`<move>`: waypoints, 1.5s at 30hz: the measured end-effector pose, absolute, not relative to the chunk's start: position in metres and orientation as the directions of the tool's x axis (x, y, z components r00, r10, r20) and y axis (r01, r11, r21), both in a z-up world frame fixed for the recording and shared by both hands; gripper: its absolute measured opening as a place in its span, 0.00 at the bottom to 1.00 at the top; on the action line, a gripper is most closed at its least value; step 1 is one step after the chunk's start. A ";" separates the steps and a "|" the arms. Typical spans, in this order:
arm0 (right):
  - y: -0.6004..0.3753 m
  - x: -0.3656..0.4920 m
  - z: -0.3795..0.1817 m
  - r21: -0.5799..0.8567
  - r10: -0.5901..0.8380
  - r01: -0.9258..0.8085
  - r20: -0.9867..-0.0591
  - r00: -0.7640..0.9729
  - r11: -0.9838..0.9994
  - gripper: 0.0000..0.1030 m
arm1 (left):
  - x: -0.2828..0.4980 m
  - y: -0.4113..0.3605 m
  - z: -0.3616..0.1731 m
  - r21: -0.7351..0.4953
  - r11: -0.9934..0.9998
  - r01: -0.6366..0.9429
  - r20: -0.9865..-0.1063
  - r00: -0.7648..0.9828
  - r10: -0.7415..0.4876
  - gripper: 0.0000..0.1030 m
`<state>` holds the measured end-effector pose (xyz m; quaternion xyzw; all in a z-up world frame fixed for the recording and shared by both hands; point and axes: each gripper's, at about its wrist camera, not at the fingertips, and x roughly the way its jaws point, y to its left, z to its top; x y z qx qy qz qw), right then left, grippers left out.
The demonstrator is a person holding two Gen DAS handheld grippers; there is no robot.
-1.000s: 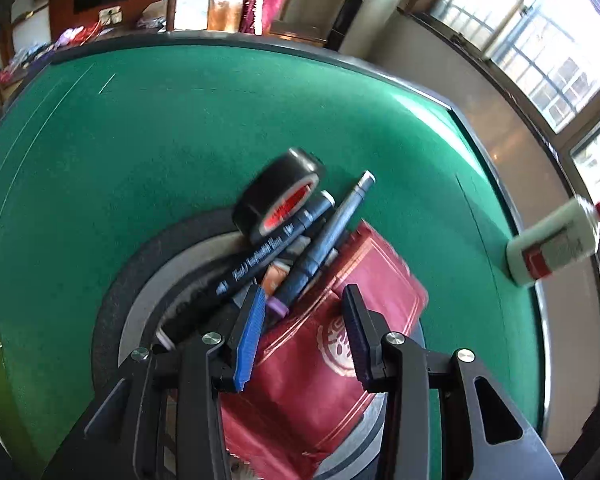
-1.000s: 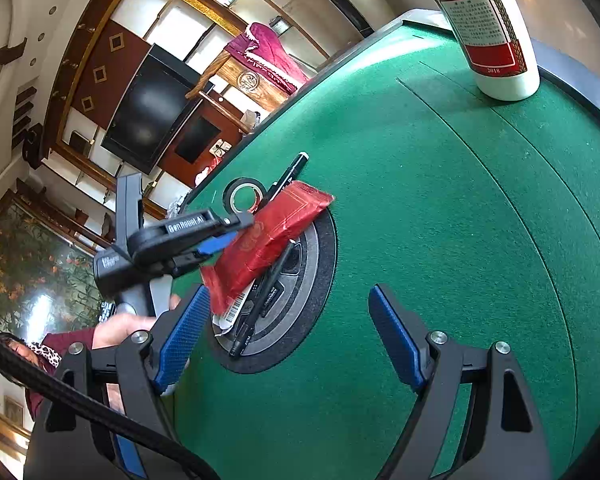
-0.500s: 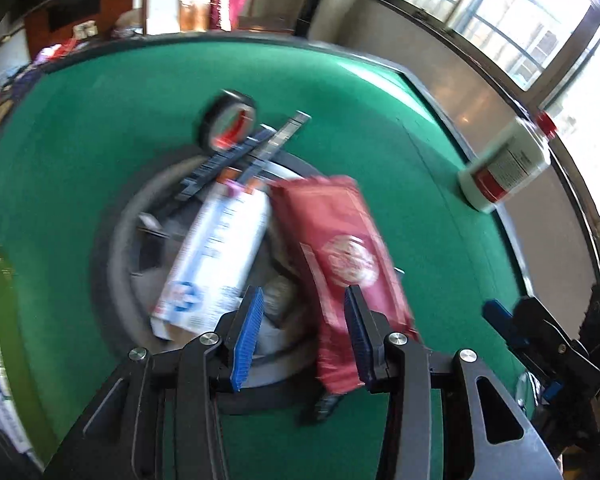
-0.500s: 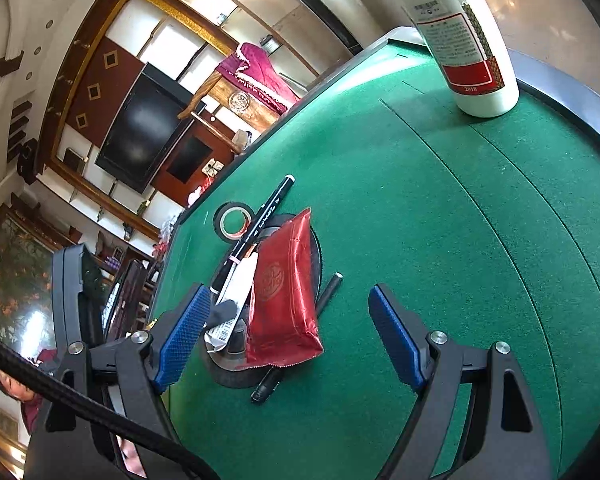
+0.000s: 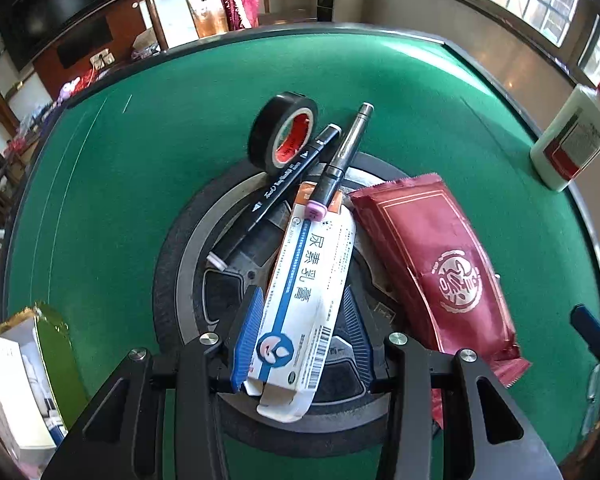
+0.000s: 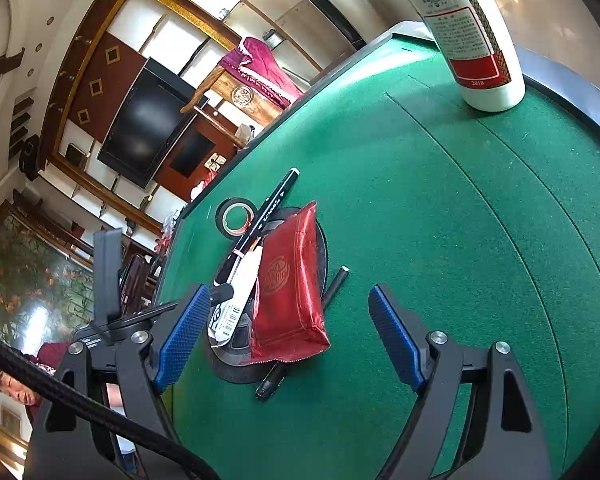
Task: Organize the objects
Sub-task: 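Grasp the white-and-blue ointment box with the left gripper, then grasp the red snack packet with the right gripper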
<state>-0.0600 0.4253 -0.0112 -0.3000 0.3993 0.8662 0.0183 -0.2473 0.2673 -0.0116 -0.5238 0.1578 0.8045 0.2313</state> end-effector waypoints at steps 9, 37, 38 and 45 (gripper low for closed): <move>0.423 -0.062 -0.011 0.668 -0.200 -0.273 -0.541 -0.817 -0.692 0.80 | -0.253 0.265 -0.026 0.008 -0.862 -0.506 -0.912 -0.358 0.201 0.38; 0.345 -0.142 -0.011 0.144 0.074 -0.277 -0.757 -0.650 -0.950 0.81 | -0.167 0.177 -0.033 -0.263 -0.890 -0.374 -0.823 -0.395 0.409 0.20; 0.343 -0.147 -0.012 0.128 0.085 -0.278 -0.762 -0.642 -0.952 0.81 | -0.165 0.176 -0.033 -0.266 -0.888 -0.375 -0.822 -0.393 0.412 0.20; 0.337 -0.177 -0.033 0.004 0.178 -0.312 -0.814 -0.552 -0.950 0.81 | -0.163 0.180 -0.032 -0.235 -0.894 -0.381 -0.825 -0.408 0.391 0.20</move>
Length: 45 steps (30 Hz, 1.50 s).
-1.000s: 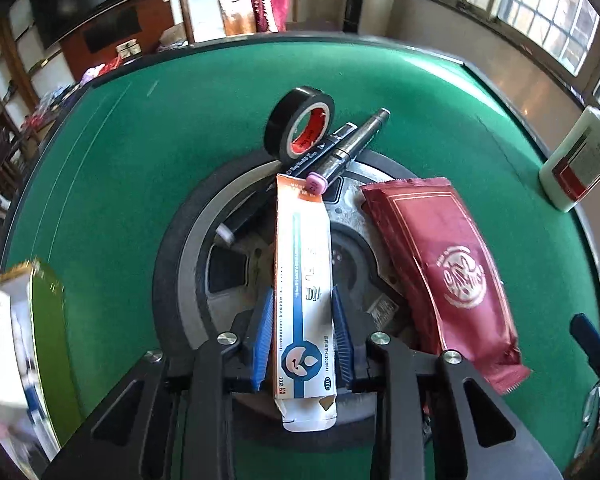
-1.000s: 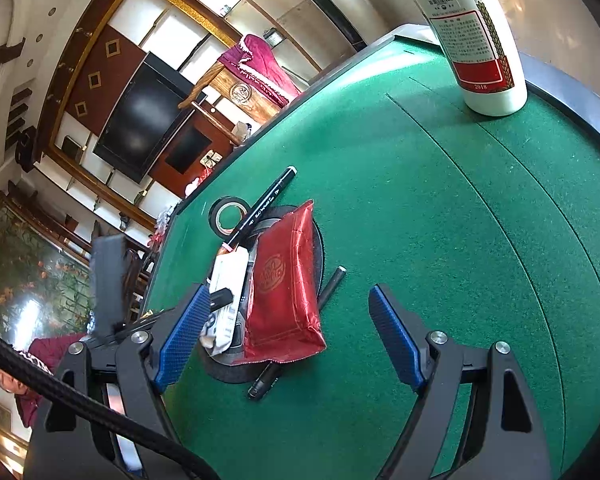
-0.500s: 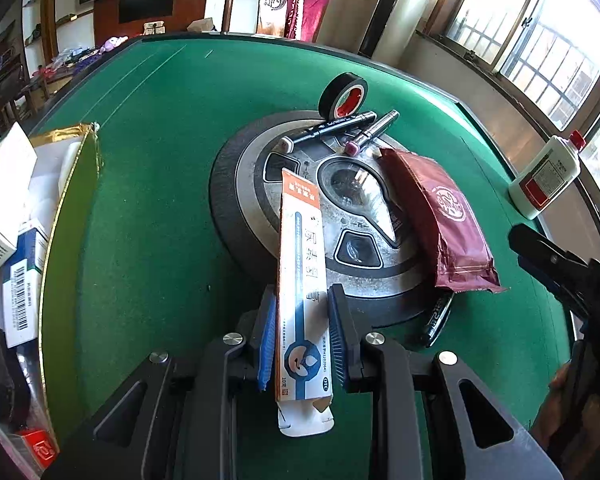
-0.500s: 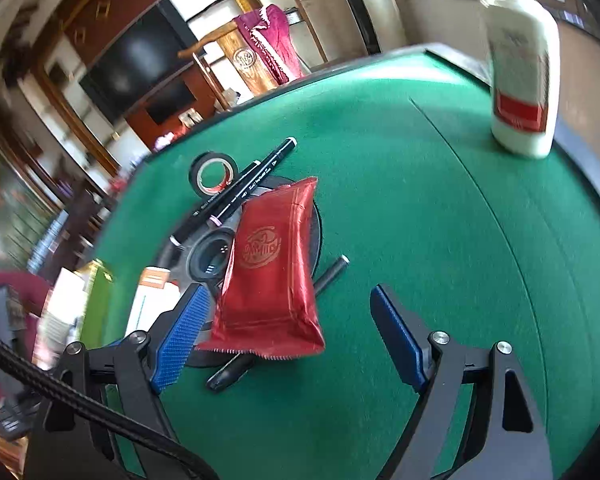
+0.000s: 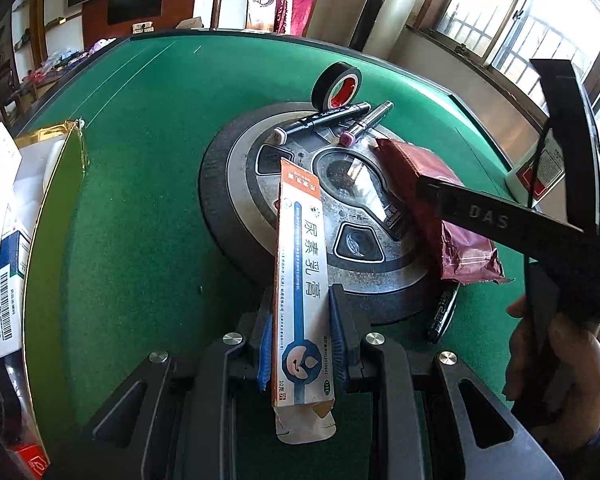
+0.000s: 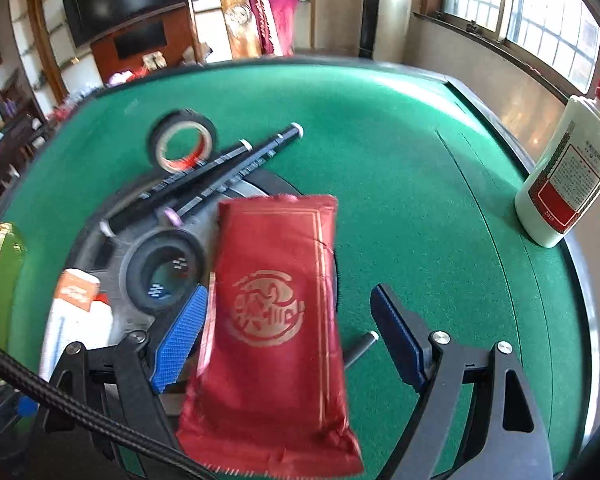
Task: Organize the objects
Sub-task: 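Grasp the red snack packet with the right gripper, then lift the ointment box and red packet off the turntable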
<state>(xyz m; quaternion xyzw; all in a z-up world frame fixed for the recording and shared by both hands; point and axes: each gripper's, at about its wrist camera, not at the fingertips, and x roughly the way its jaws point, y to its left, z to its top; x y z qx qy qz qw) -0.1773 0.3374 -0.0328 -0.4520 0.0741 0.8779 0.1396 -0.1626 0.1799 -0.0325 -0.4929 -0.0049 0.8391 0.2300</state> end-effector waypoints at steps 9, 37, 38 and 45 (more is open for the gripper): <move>0.337 -0.162 -0.045 0.012 0.132 -0.240 -0.807 -0.576 -0.971 0.54 | -0.160 0.183 -0.034 -0.195 -0.899 -0.393 -0.819 -0.439 0.370 0.21; 0.334 -0.158 -0.046 0.052 0.116 -0.256 -0.794 -0.597 -0.965 0.56 | -0.148 0.208 -0.037 0.007 -0.909 -0.417 -0.798 -0.550 0.247 0.37; 0.337 -0.156 -0.045 0.069 0.107 -0.260 -0.790 -0.604 -0.963 0.54 | -0.149 0.208 -0.037 0.013 -0.911 -0.412 -0.799 -0.552 0.239 0.39; 0.350 -0.144 -0.037 0.173 0.053 -0.287 -0.770 -0.636 -0.942 0.47 | -0.151 0.200 -0.035 -0.046 -0.916 -0.398 -0.797 -0.539 0.274 0.24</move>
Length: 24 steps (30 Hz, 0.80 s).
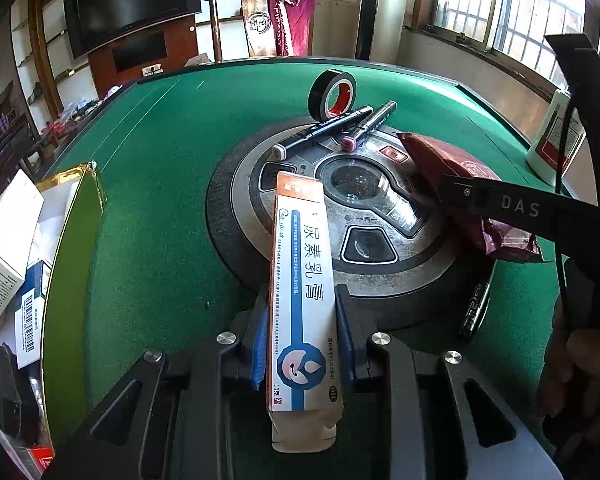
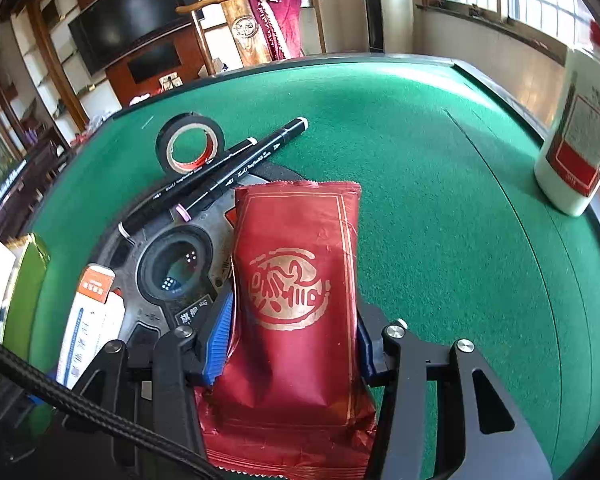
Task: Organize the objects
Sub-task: 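Lift the ointment box and red packet off the turntable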
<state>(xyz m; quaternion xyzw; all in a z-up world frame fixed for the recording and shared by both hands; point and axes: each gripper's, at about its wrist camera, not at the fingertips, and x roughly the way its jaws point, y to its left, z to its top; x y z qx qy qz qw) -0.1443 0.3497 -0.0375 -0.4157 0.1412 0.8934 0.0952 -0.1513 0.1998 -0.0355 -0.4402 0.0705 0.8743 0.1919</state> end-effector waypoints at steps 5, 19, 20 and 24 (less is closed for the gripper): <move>0.349 -0.139 -0.027 0.210 0.031 -0.275 -0.740 -0.672 -0.938 0.46 | -0.153 0.190 -0.030 -0.112 -0.918 -0.380 -0.785 -0.533 0.316 0.24; 0.326 -0.136 -0.014 0.215 -0.013 -0.198 -0.707 -0.707 -0.956 0.46 | -0.152 0.182 -0.016 -0.135 -0.924 -0.358 -0.734 -0.590 0.336 0.24; 0.325 -0.136 -0.014 0.214 -0.014 -0.196 -0.707 -0.707 -0.957 0.46 | -0.152 0.182 -0.015 -0.135 -0.923 -0.361 -0.734 -0.589 0.338 0.24; 0.320 -0.135 -0.016 0.218 -0.026 -0.183 -0.707 -0.707 -0.959 0.46 | -0.151 0.182 -0.014 -0.132 -0.922 -0.364 -0.734 -0.589 0.338 0.24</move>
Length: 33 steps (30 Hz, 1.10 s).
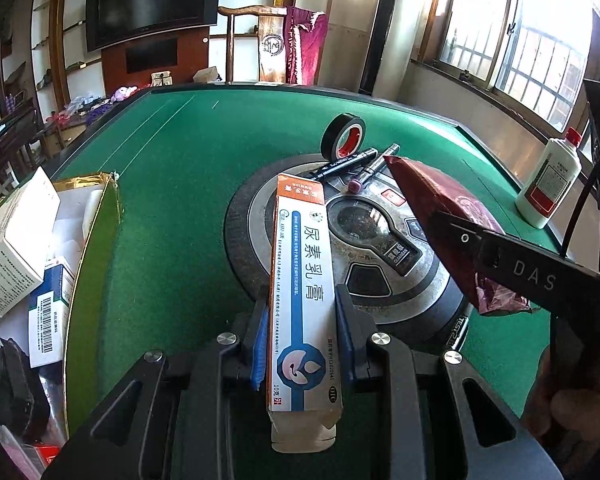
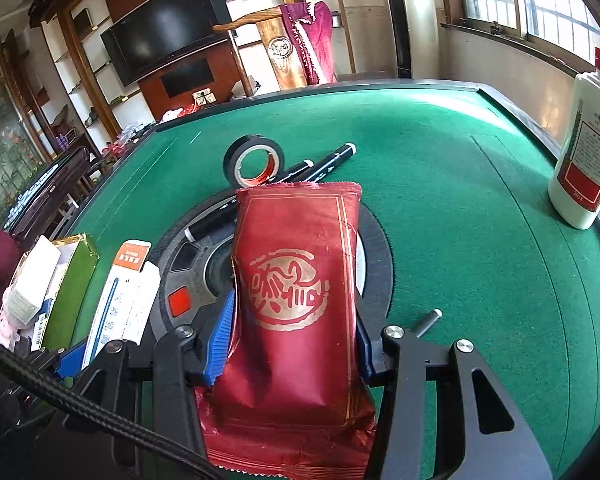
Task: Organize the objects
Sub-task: 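Lift the ointment box and red packet off the turntable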
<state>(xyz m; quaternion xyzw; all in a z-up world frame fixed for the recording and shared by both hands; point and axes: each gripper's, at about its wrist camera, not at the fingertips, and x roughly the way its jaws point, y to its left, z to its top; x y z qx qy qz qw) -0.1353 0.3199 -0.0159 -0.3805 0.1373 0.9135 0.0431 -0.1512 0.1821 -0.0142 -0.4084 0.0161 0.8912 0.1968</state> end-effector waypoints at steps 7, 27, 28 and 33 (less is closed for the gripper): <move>0.309 -0.136 -0.019 0.210 -0.039 -0.160 -0.712 -0.701 -0.965 0.46 | -0.149 0.181 -0.010 -0.127 -0.921 -0.368 -0.726 -0.599 0.339 0.24; 0.305 -0.136 -0.022 0.217 -0.053 -0.151 -0.718 -0.694 -0.964 0.46 | -0.146 0.182 -0.008 -0.111 -0.926 -0.360 -0.717 -0.616 0.326 0.24; 0.305 -0.135 -0.021 0.221 -0.056 -0.150 -0.717 -0.695 -0.964 0.46 | -0.144 0.182 -0.008 -0.111 -0.926 -0.361 -0.715 -0.619 0.327 0.24; 0.307 -0.131 -0.013 0.242 -0.064 -0.151 -0.699 -0.712 -0.958 0.47 | -0.134 0.179 0.000 -0.105 -0.927 -0.359 -0.695 -0.640 0.327 0.24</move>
